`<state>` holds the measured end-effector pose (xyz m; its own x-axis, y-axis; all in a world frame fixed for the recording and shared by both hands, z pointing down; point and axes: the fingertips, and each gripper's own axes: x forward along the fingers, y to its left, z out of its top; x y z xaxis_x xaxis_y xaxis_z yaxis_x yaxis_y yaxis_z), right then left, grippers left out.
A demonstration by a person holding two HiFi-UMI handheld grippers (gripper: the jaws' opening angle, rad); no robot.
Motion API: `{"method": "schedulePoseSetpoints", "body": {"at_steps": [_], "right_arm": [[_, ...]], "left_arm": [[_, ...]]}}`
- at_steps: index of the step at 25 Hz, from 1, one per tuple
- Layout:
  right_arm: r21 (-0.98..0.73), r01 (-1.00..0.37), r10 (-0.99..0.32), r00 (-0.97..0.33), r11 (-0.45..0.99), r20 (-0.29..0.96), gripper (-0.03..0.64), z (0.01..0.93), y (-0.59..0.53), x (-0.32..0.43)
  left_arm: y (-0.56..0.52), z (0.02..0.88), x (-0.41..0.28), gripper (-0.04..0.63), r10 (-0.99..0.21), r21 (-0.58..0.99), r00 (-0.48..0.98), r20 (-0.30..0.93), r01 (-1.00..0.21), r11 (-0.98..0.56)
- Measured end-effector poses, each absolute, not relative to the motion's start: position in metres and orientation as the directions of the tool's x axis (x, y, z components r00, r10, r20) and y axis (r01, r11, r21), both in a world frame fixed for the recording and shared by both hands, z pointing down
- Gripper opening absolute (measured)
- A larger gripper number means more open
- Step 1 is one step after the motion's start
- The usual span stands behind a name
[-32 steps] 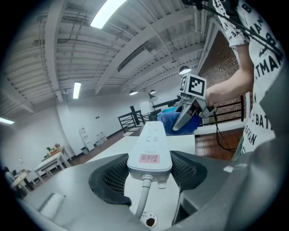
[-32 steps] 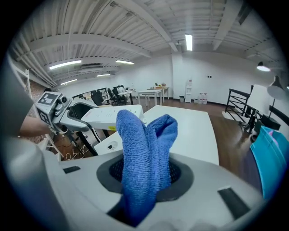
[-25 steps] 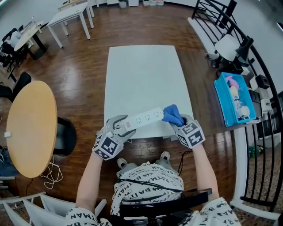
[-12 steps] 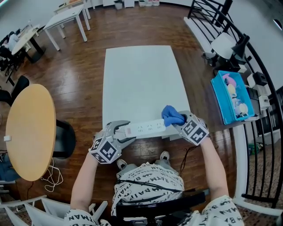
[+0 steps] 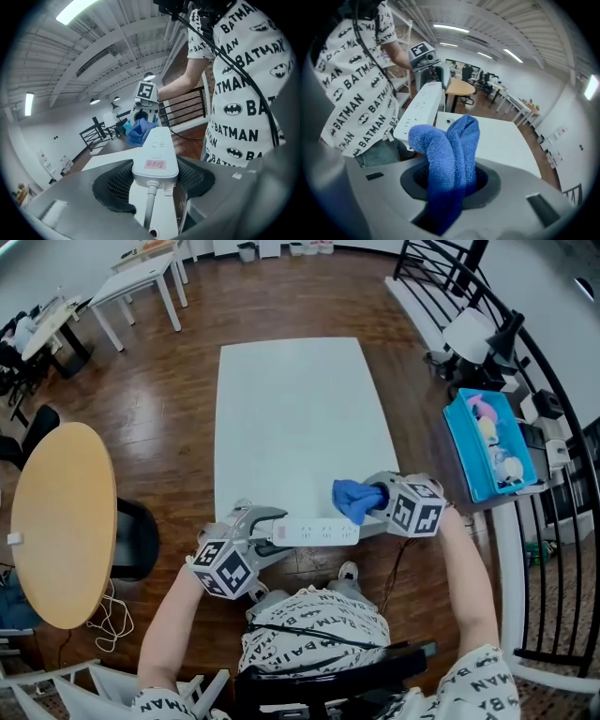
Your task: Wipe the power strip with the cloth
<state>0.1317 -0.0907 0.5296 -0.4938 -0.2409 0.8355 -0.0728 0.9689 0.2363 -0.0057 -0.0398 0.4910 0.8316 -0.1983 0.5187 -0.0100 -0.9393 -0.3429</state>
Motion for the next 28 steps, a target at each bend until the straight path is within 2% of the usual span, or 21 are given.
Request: {"method": "schedulePoseSetpoints", "body": {"at_steps": [4,8,18,28], "right_arm": [[0.201,0.046,-0.152,-0.494,0.979,0.856,0.129,0.525,-0.081,0.123],[0.196,0.098,-0.121,-0.504,0.976,0.855,0.129,0.520,-0.074,0.105],[0.213,0.110,-0.104,-0.609,0.971,0.787,0.129,0.500,-0.080,0.048],[0.225,0.194,-0.077,-0.572,0.955,0.817,0.129,0.504,-0.078,0.044]], "left_arm": [[-0.029,0.487,0.008,0.287,-0.162,-0.361,0.832,0.531,0.049,-0.931],[-0.024,0.483,0.020,0.287,-0.145,-0.374,0.838,0.526,0.075,-0.924],[-0.016,0.481,0.040,0.287,-0.117,-0.377,0.851,0.511,0.100,-0.921],[-0.014,0.484,0.042,0.287,-0.118,-0.370,0.850,0.514,0.095,-0.924]]}}
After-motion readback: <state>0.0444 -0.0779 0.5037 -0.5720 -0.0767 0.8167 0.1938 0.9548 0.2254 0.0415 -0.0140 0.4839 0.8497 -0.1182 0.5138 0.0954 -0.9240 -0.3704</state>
